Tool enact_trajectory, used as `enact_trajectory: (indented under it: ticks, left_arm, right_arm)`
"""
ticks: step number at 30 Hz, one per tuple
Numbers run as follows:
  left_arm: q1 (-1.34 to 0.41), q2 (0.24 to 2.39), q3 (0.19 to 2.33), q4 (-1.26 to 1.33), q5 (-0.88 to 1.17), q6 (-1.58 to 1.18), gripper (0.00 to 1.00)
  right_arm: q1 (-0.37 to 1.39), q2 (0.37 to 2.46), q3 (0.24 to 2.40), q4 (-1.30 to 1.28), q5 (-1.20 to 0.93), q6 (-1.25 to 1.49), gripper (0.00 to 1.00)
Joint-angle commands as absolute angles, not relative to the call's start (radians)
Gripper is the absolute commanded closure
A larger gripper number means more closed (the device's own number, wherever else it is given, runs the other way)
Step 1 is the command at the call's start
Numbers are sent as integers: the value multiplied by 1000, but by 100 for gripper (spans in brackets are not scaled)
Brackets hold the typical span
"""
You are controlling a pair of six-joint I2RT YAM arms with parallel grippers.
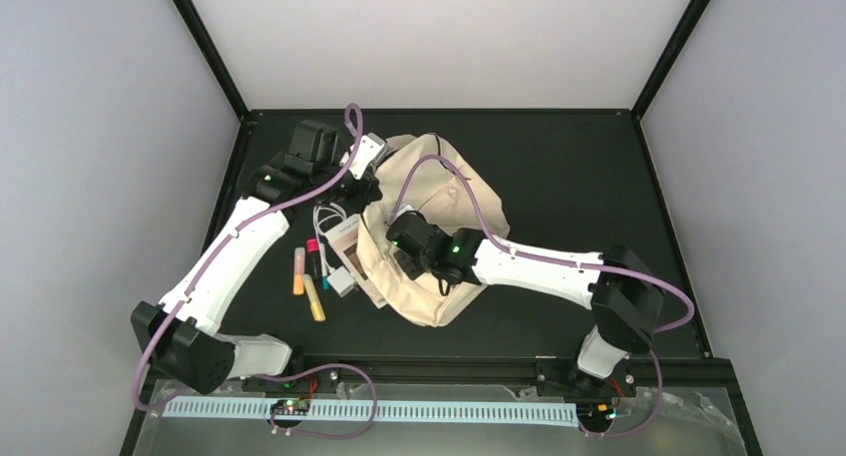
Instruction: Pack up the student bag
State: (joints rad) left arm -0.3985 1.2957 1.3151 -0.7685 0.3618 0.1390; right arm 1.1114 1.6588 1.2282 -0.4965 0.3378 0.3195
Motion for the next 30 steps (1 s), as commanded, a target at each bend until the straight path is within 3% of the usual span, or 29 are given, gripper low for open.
enact_trajectory:
  ticks: [1,18,26,30]
  left_arm:
    - [-390,1254,1316,-718,377,171,98]
    - [-392,1158,1366,-895,604,489,98]
    - [-393,1157,1418,-970,620,553,98]
    - [-393,1164,1438,-958,644,545,98]
  right_arm:
    - [1099,1614,1193,-458,401,319,99]
    - [807,1543,1083,-339,366,217,99]
    - [665,1493,1095,-303,329,190,99]
    - [660,1462,1086,-246,180,123,99]
